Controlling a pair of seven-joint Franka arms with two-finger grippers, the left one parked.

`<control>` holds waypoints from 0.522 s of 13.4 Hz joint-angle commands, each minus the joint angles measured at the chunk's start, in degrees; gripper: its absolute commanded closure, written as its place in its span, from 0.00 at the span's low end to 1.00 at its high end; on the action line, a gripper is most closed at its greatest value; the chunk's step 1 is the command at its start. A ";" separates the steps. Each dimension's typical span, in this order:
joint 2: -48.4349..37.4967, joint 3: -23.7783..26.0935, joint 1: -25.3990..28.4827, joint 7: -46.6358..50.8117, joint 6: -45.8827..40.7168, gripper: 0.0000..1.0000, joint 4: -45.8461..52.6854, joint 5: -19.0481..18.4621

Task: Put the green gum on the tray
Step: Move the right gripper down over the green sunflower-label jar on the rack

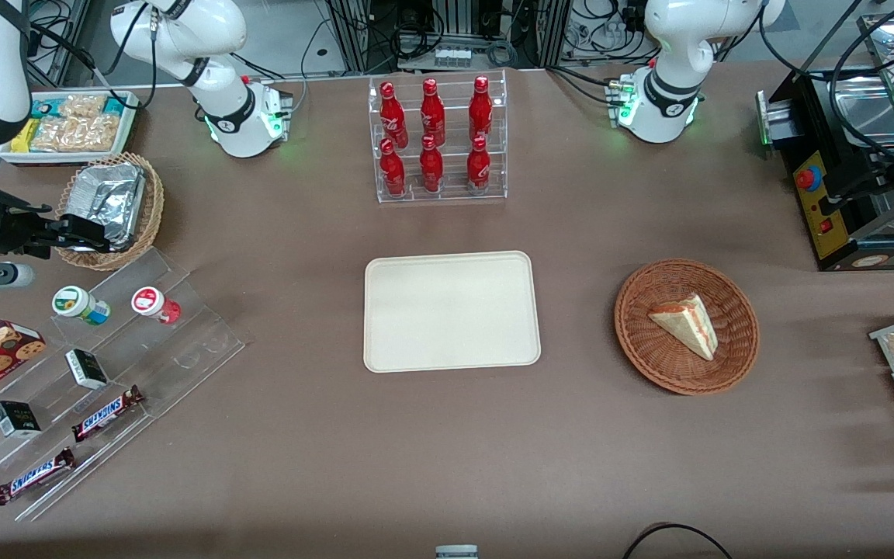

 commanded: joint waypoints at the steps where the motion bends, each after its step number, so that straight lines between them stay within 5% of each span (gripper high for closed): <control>1: 0.04 -0.12 0.11 1.49 1.08 0.00 0.79 -0.60; 7: -0.05 -0.73 -2.79 -16.47 5.55 0.00 -2.80 -1.21</control>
